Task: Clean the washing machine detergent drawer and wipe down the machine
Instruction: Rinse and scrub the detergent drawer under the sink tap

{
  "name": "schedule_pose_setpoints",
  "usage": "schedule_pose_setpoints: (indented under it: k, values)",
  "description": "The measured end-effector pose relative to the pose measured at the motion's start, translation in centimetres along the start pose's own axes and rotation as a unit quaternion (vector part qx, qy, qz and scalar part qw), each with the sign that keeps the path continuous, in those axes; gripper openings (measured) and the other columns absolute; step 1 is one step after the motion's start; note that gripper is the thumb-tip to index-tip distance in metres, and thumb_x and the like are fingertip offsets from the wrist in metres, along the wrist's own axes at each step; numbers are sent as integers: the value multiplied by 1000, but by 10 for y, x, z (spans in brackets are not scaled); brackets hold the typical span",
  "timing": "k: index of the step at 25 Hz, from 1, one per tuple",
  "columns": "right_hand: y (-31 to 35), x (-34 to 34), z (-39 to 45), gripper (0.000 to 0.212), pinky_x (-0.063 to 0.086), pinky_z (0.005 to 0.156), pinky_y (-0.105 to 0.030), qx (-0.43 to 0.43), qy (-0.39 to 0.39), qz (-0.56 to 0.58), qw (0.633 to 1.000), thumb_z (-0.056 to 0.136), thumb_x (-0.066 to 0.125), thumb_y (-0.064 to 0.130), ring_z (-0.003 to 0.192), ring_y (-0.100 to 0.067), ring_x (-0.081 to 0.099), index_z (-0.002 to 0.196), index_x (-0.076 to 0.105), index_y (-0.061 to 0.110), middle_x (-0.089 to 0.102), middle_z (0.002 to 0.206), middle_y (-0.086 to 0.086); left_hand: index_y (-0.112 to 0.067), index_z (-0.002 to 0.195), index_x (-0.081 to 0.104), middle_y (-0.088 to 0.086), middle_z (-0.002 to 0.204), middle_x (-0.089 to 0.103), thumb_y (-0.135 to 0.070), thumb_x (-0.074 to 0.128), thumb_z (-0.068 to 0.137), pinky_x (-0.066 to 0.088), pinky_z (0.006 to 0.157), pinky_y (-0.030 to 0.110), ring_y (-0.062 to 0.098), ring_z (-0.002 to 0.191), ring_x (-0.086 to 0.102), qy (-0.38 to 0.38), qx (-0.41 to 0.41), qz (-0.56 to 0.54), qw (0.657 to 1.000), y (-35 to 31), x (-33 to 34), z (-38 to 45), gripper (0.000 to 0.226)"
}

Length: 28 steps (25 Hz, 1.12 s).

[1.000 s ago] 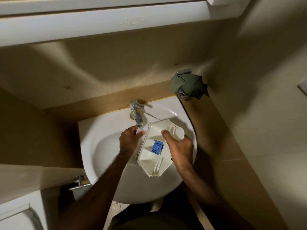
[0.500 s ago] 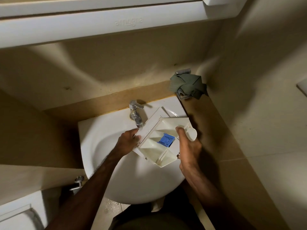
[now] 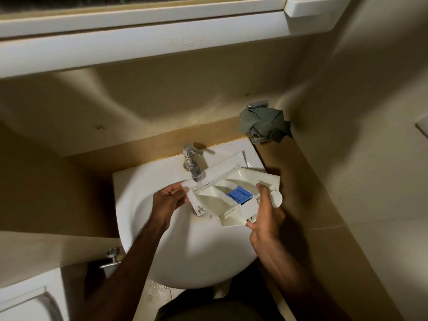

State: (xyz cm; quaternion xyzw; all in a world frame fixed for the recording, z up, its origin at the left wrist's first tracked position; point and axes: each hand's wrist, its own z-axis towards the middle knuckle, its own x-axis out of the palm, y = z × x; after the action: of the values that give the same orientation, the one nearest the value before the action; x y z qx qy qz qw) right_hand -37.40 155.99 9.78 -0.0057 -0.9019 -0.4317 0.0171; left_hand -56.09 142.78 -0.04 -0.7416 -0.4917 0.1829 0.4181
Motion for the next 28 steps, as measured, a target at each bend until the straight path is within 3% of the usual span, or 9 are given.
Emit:
schedule_pose_setpoints:
  k: [3,6,10,13,14,18,23,26,28]
  values:
    - [1,0,1,45,65,64,-47,46,-16,47,998,83,85,36,94,-29,78,123,69,22,79,102,-8,-7,114,76,10,101,81,-3,59,102,59,97,50,26,95,76,-55,64,13,996,-12,-1,-1,22]
    - [2,-1,-1,40,65,63,-45,61,-18,57,996,84,83,34,93,-28,77,119,69,20,78,104,-8,-22,112,78,-7,99,81,-15,64,100,60,93,41,10,95,75,-143,245,141,948,-43,10,-11,19]
    - [1,-2,-6,43,66,67,-50,47,-10,51,998,84,84,34,91,-26,78,122,68,22,79,102,-7,-28,130,70,-7,126,72,-1,65,89,53,95,33,17,122,60,-29,459,425,780,-95,36,-5,49]
    - [1,-4,-12,44,65,64,-46,25,-4,42,999,83,85,31,82,-21,78,123,69,21,80,91,-1,-21,138,64,13,133,67,9,76,69,50,101,44,33,135,53,45,485,597,637,-106,46,8,77]
    - [2,-4,-14,44,64,63,-45,19,-1,39,999,82,86,30,78,-19,78,122,70,21,80,87,0,-18,136,66,18,134,66,9,78,68,50,100,47,37,134,54,41,481,616,622,-105,46,11,74]
    - [1,-9,-18,43,65,62,-43,9,10,27,1000,82,87,29,66,-12,78,121,70,21,80,80,4,-19,122,74,21,142,59,7,72,77,46,106,46,39,135,54,53,450,601,658,-99,35,15,52]
    - [1,-16,-22,35,66,63,-43,-5,19,8,1000,85,85,28,75,-17,77,117,70,23,80,91,-2,-22,132,68,0,148,60,10,64,77,45,110,44,27,146,43,84,465,585,659,-90,13,14,64]
    - [2,-21,-22,29,65,58,-40,-26,24,-16,999,86,85,29,71,-16,78,110,69,27,80,87,0,-28,135,67,-7,143,63,-4,58,86,47,106,31,16,137,53,23,452,492,744,-78,4,-10,56]
    - [3,-26,-22,24,64,57,-40,-47,28,-36,998,86,84,29,68,-13,78,106,71,29,80,84,2,-31,124,72,-13,127,70,-13,58,90,53,89,29,13,114,63,-38,450,441,775,-58,-7,-25,41]
